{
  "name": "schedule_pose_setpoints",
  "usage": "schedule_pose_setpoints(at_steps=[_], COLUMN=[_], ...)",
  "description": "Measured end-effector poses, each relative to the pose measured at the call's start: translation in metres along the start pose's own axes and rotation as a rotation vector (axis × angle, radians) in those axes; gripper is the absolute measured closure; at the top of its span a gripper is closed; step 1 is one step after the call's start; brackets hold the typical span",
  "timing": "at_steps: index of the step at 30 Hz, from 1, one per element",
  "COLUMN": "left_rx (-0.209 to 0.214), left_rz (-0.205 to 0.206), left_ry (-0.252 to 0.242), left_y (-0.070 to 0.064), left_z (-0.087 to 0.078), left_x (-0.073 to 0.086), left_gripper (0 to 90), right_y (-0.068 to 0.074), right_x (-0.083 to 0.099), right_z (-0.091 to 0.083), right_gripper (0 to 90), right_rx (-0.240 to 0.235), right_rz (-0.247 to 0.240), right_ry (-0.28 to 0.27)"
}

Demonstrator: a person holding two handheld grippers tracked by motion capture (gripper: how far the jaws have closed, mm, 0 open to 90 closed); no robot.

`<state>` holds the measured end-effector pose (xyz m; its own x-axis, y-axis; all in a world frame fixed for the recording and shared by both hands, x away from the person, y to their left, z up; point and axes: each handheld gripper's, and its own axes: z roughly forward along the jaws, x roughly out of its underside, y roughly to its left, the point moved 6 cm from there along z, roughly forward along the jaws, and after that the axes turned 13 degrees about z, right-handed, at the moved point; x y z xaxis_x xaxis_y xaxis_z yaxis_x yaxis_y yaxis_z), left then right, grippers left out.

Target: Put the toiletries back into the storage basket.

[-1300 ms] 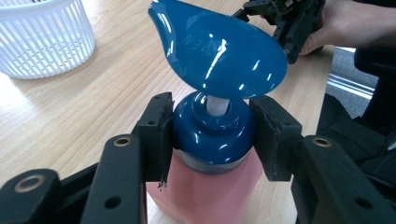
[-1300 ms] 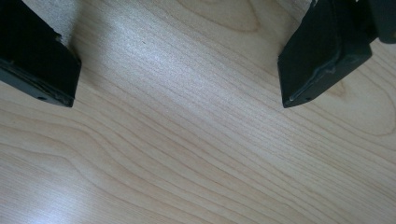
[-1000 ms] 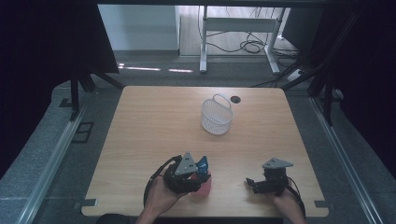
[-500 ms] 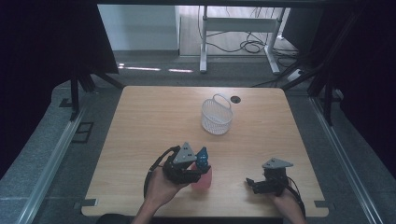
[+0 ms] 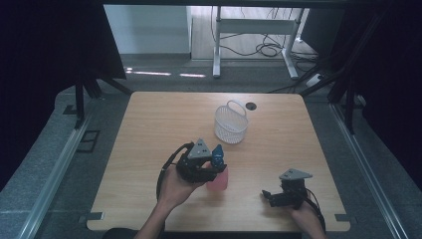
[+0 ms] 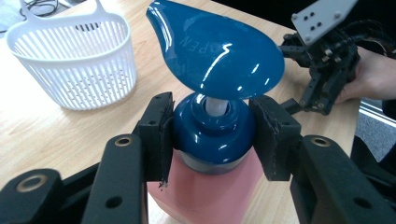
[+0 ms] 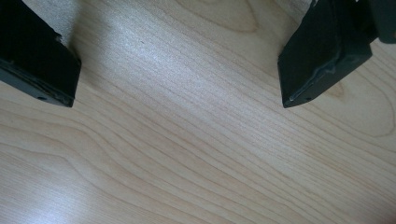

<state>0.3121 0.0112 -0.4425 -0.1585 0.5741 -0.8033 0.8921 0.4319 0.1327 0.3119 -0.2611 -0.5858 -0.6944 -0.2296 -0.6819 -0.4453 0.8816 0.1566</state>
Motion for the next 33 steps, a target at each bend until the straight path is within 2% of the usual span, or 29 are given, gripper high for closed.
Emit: schedule_pose_setpoints(at_steps=[18, 26, 33], left_rx=[-0.038, -0.052, -0.064], left_rz=[-0.013, -0.001, -0.009], left_ry=[0.006, 0.010, 0.011], left_y=[0.031, 0.039, 0.048], left_z=[0.009, 0.014, 0.019], left_x=[-0.023, -0.033, -0.041], left_gripper=[52.7, 52.7, 52.7], right_y=[0.000, 0.000, 0.000], right_x=[0.000, 0.000, 0.000], right_z=[0.000, 0.000, 0.000], right_gripper=[0.0, 0.0, 0.0], right_rx=[0.000, 0.000, -0.001], right_rz=[-0.001, -0.001, -0.005], right_ry=[0.003, 0.000, 0.000])
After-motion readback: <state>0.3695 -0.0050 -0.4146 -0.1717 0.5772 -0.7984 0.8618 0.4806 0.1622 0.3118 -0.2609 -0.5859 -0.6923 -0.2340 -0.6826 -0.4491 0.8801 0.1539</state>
